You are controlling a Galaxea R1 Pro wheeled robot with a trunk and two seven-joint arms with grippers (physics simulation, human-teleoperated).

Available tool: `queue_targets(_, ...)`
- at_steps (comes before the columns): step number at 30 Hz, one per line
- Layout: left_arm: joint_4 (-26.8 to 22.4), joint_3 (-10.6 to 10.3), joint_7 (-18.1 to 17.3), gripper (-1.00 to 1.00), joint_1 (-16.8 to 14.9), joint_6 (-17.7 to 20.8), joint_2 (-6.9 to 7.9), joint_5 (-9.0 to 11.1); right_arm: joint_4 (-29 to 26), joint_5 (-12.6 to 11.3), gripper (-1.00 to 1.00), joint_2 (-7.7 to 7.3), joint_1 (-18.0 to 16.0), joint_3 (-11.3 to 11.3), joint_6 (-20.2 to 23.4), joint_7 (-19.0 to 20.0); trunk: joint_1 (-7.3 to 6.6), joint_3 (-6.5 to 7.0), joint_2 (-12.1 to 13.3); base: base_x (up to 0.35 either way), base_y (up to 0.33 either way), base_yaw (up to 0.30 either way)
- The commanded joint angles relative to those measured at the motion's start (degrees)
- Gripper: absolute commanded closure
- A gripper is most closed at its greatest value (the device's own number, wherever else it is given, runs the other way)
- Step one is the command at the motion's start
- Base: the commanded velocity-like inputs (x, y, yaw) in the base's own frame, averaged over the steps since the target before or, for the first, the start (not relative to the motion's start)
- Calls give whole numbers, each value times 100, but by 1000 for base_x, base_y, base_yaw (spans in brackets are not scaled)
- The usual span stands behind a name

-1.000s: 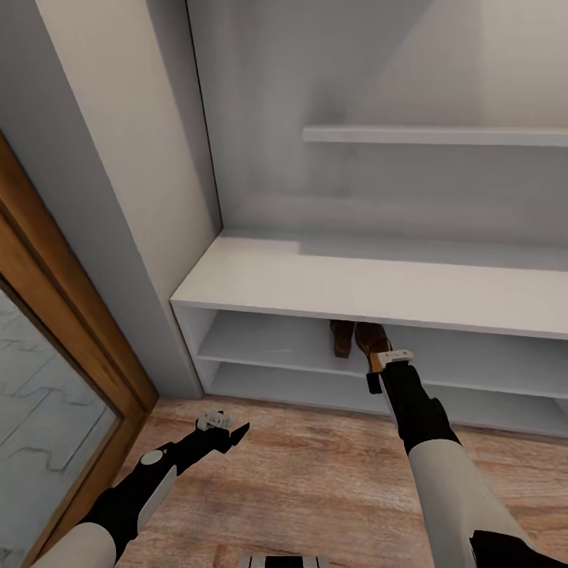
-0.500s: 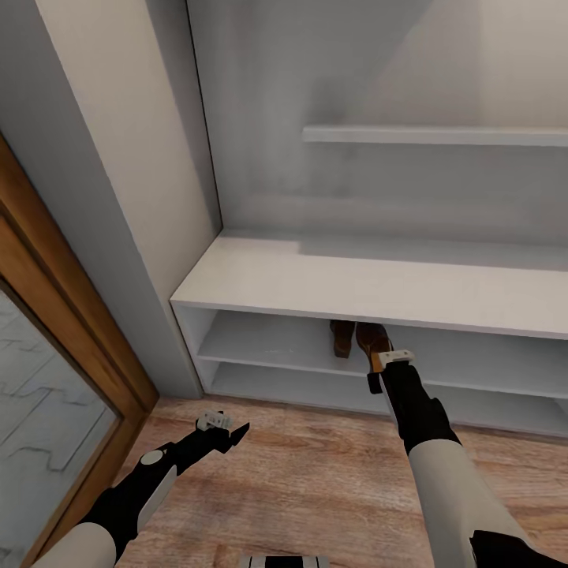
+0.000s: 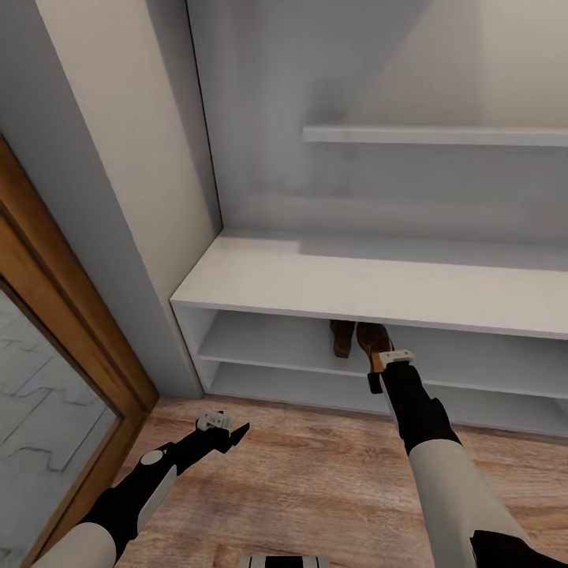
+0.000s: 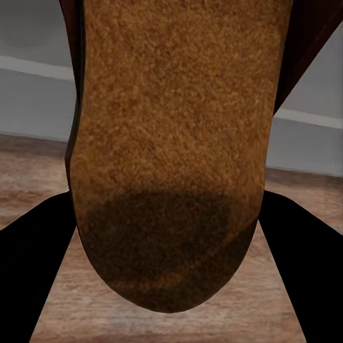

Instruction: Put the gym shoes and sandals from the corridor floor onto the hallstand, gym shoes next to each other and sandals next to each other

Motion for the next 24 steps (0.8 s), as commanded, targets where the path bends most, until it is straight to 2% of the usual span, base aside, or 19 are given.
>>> queue_targets(1,4,-33,5,-100,-5,-27,8,35,-5,-3,100,6,-3,-15,14,-8,-1,-5,-2,0,0,0)
queue_targets(24,4,-33,5,-100,-5,-27,8,35,-4,15,100,-28,-4,-47,0,-24,-1,-5,-2,0,0,0)
